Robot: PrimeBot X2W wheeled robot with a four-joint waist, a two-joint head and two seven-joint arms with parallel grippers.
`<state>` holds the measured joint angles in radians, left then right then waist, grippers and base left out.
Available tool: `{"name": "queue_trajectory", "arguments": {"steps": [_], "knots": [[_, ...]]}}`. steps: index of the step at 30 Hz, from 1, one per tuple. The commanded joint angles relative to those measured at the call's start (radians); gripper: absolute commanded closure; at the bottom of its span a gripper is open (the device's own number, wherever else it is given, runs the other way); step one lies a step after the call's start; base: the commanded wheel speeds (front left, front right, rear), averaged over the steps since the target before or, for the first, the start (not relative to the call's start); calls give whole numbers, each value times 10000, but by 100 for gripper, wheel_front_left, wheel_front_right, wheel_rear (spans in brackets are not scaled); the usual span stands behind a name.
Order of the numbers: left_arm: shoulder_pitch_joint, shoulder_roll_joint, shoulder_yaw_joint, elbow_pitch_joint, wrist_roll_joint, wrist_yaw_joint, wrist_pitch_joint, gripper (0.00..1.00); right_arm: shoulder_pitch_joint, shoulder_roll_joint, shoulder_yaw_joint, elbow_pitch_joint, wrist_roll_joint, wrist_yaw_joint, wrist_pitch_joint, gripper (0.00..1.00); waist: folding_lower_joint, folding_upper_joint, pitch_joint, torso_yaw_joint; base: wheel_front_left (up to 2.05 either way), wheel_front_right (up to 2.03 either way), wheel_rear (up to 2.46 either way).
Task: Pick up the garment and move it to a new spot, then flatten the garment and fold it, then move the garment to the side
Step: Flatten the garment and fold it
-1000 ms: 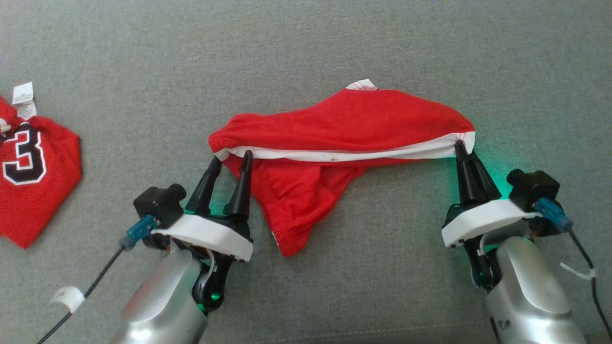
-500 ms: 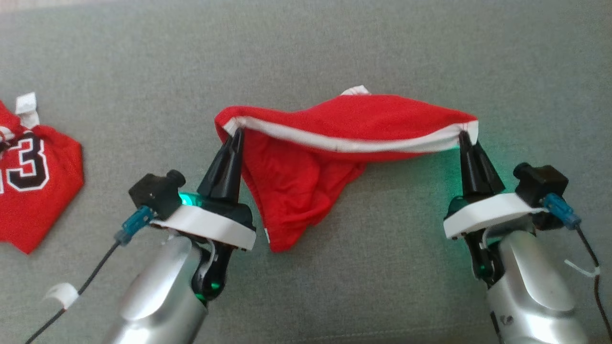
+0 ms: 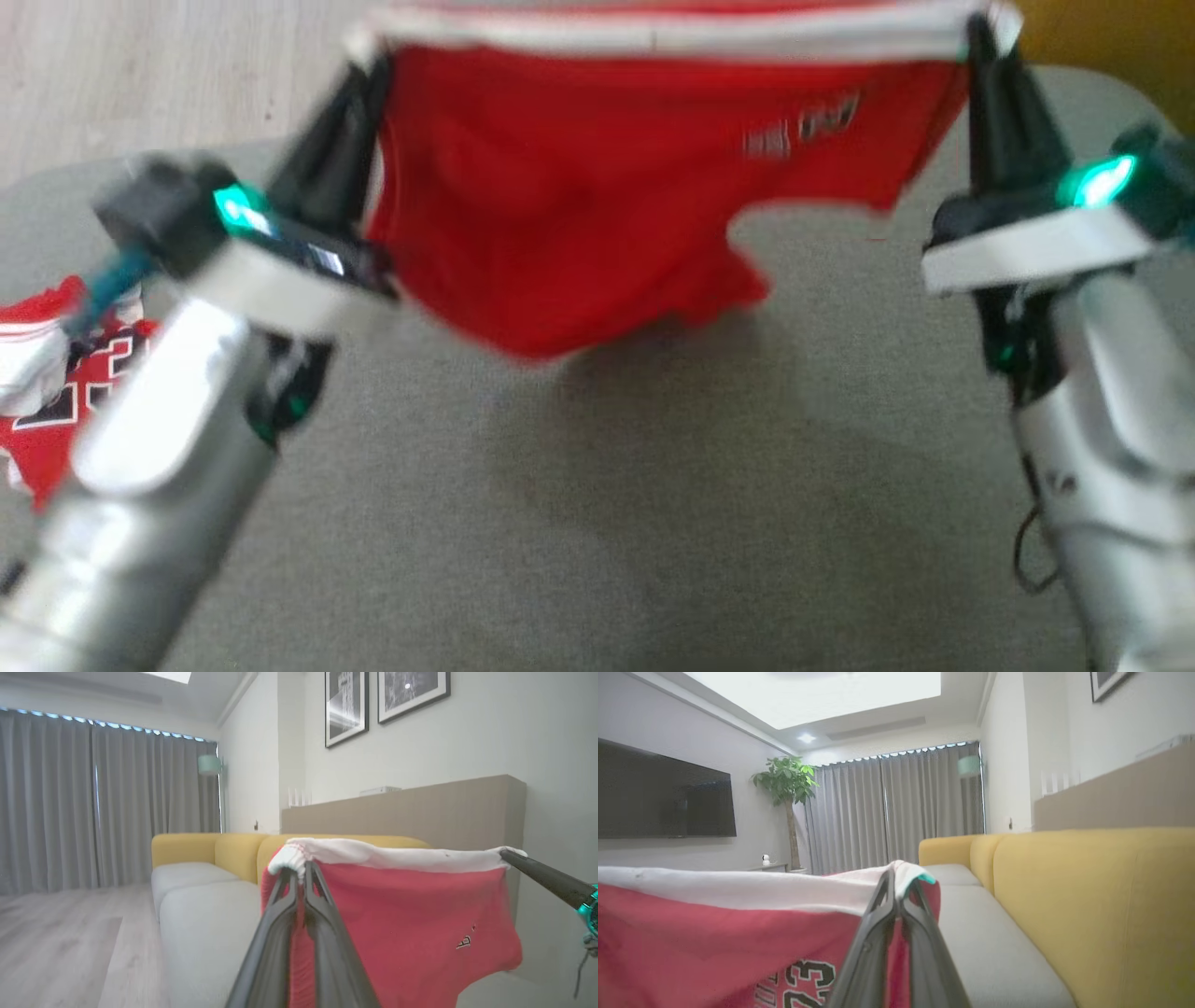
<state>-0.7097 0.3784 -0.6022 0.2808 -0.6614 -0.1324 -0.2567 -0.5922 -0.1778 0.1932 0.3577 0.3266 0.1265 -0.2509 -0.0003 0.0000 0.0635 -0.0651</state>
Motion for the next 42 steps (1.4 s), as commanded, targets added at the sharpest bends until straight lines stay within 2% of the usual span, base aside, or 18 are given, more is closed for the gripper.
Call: {"name": "queue_trajectory", "arguments": {"steps": [1,8,14,17,21,25,31,38,42], "knots": [[-868,509,305,-64,-56,18,-10,100,-751,-62,334,-227,7,42,-109,100,3,0,79,-32,0,0,0],[-2837,502,123,1092,-142,17,106,100,-3086,-433,923,834,-306,42,-16,100,3,0,1019,-125,0,0,0],[-5080,163,319,2595,734,17,-28,100,-5690,-343,248,1880,-1151,42,-98,100,3,0,2182,-179,0,0,0],[-5866,-186,1214,2398,1116,110,-44,100,-6611,-216,-380,1812,-1655,42,-104,100,3,0,2619,-168,0,0,0],[-5669,-736,2144,2013,1515,73,-48,100,-6974,-5,-984,1687,-2032,42,-106,100,3,0,2878,-150,0,0,0],[-4318,-1265,2264,2012,1510,28,-49,100,-5950,214,-880,1475,-1802,42,-107,100,3,0,2803,-161,0,0,0],[-1049,-1827,2331,1688,959,21,-50,100,-2839,238,-318,300,-742,42,-107,100,3,0,2305,-239,0,0,0],[2746,-2488,3042,1263,926,19,-50,100,1207,337,-631,-930,192,42,-108,100,3,0,1253,-357,0,0,0],[4311,-2693,3057,908,1094,19,-50,100,3022,361,-908,-1489,524,42,-108,100,3,0,544,-321,0,0,0]]}}
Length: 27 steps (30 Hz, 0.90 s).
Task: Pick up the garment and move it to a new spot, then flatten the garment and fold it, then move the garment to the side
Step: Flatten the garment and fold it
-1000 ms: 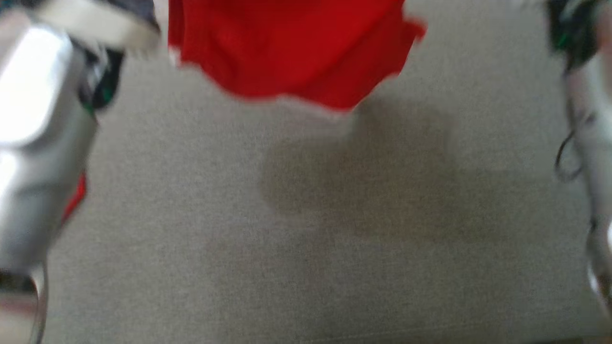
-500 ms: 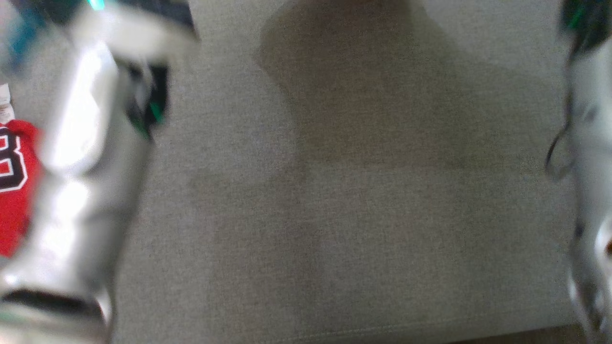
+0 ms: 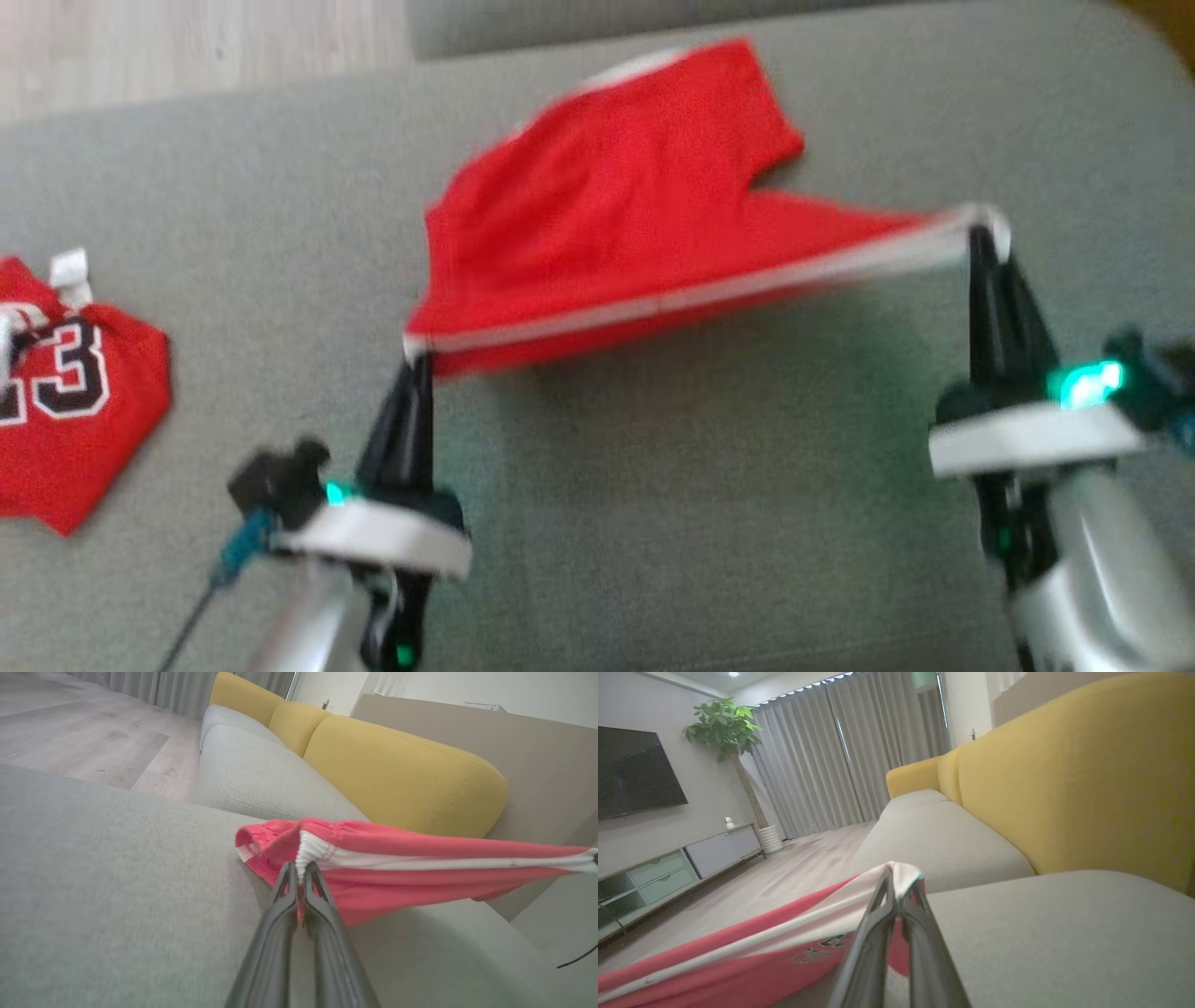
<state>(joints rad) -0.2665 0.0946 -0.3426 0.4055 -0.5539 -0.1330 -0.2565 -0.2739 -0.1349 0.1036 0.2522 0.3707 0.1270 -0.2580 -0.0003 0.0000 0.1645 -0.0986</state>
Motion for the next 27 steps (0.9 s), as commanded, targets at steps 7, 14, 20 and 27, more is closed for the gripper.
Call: {"name": "queue_trajectory", "arguments": {"steps": [7,14,20,27], "knots": [[2254,-119,1013,-1215,284,24,-52,100,2034,-168,-472,-1276,430,37,-37,100,3,0,-1548,164,0,0,0],[3312,-201,525,-1766,379,24,-53,100,3175,-69,-921,-1807,448,37,-37,100,3,0,-1725,418,0,0,0],[2568,-243,-17,-1851,313,24,-53,100,2300,-208,-566,-1153,267,37,-37,100,3,0,-1230,660,0,0,0],[444,-258,-723,-1314,-135,23,-53,100,-431,-463,-181,549,-49,37,180,100,3,0,104,1054,0,0,0]]}}
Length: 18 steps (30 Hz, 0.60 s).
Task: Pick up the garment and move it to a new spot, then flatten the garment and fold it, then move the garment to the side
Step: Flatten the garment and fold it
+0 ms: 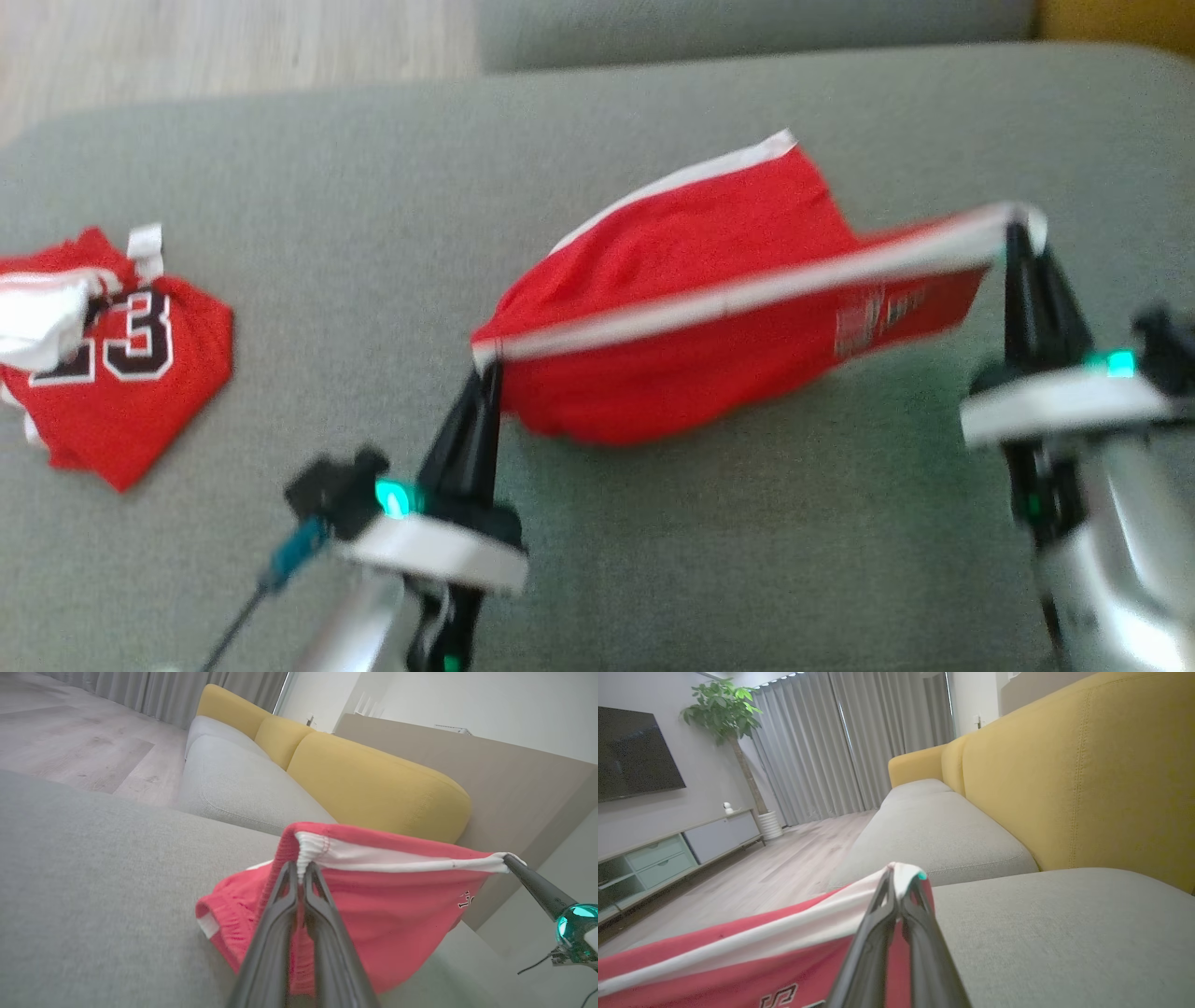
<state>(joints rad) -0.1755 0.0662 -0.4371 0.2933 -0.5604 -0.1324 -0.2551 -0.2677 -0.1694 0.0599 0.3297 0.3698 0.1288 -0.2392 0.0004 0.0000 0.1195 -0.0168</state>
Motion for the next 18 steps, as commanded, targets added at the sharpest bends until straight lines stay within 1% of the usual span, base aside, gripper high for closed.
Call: {"name": "queue_trajectory", "arguments": {"steps": [1,5,10,18], "knots": [[-789,23,129,-50,-152,18,-66,100,-915,-149,377,33,-116,19,58,100,-4,0,721,277,0,0,0],[-1966,-4,-69,535,-461,18,-66,100,-2506,-181,685,1166,-350,19,308,100,-4,0,1357,440,0,0,0],[-3032,-82,-257,1267,-1022,18,-66,100,-4112,-14,962,2774,-531,19,656,100,-4,0,1950,641,0,0,0],[-4041,-149,-211,2174,-1302,18,-66,100,-5918,-19,1154,4830,-938,19,250,100,-4,0,2573,961,0,0,0]]}}
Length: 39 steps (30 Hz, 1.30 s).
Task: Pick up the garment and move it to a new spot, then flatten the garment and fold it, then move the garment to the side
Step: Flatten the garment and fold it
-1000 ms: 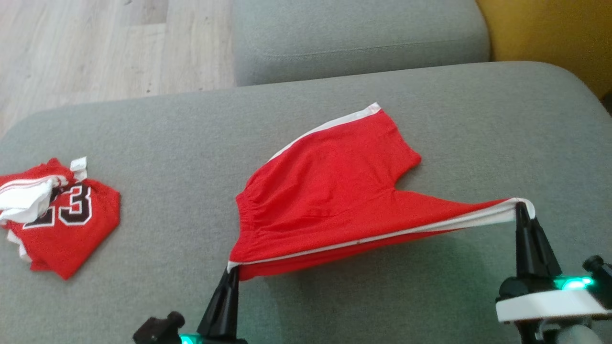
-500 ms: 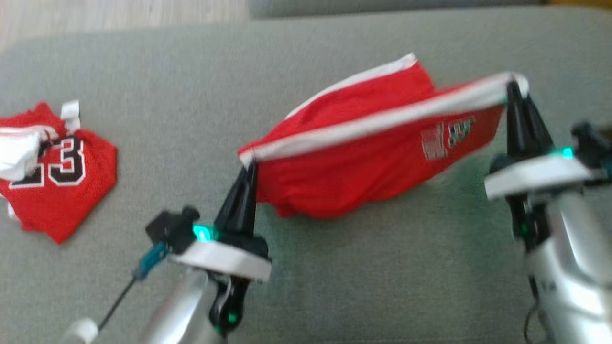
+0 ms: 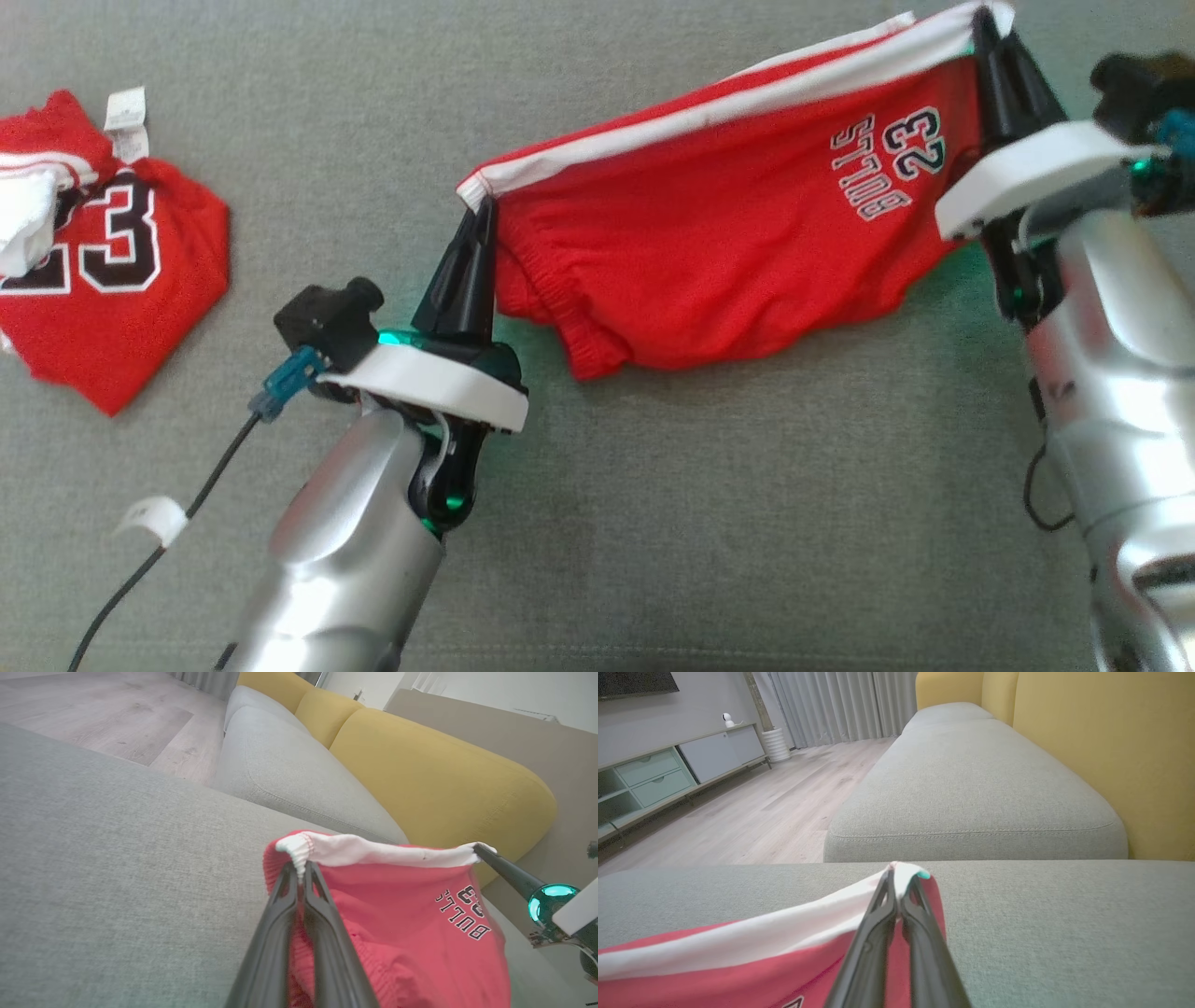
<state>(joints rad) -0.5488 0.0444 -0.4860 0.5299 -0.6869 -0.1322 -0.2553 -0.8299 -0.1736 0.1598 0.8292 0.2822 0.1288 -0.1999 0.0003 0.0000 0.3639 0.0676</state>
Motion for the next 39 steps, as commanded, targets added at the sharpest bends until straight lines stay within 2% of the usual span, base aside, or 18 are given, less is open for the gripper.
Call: {"name": "queue_trajectory", "arguments": {"steps": [1,8,9,10,11,18,25,30,37,38,39], "knots": [[-382,66,262,-146,-44,16,-64,100,-464,4,122,57,-124,19,-213,100,-3,0,161,140,0,0,0],[-572,61,153,-26,-225,16,-64,100,-1225,79,57,1036,-304,19,-473,99,-3,0,326,155,0,0,0],[-589,61,228,4,-170,16,-64,68,-1310,87,58,1137,-327,19,-502,49,-3,0,349,149,0,0,0],[-592,61,331,33,-110,16,-64,8,-1384,97,69,1217,-349,19,-529,0,-3,0,373,139,0,0,0],[-578,61,405,75,-44,16,-64,0,-1441,106,80,1294,-365,19,-551,0,-3,0,389,131,0,0,0],[-163,60,1021,136,554,83,-65,0,-1391,39,381,1499,-391,19,-612,0,-3,0,355,43,0,0,0],[764,59,1606,-514,1414,653,-65,0,-699,-324,860,2187,-248,19,-559,0,-3,0,80,62,0,0,0],[1290,59,1710,-848,1762,914,-65,0,-414,-325,1210,3002,28,19,200,0,-3,0,-44,190,0,0,0],[1547,59,1852,-1050,2252,1076,-65,0,-97,-19,1660,3265,1054,19,1189,0,-3,0,-129,344,0,0,0],[1570,59,1885,-1070,2327,1110,-65,0,-9,46,1744,3194,1252,19,1259,10,-3,0,-161,355,0,0,0],[1594,59,1902,-1084,2399,1127,-65,0,94,116,1856,3080,1458,19,1309,53,-3,0,-205,362,0,0,0]]}}
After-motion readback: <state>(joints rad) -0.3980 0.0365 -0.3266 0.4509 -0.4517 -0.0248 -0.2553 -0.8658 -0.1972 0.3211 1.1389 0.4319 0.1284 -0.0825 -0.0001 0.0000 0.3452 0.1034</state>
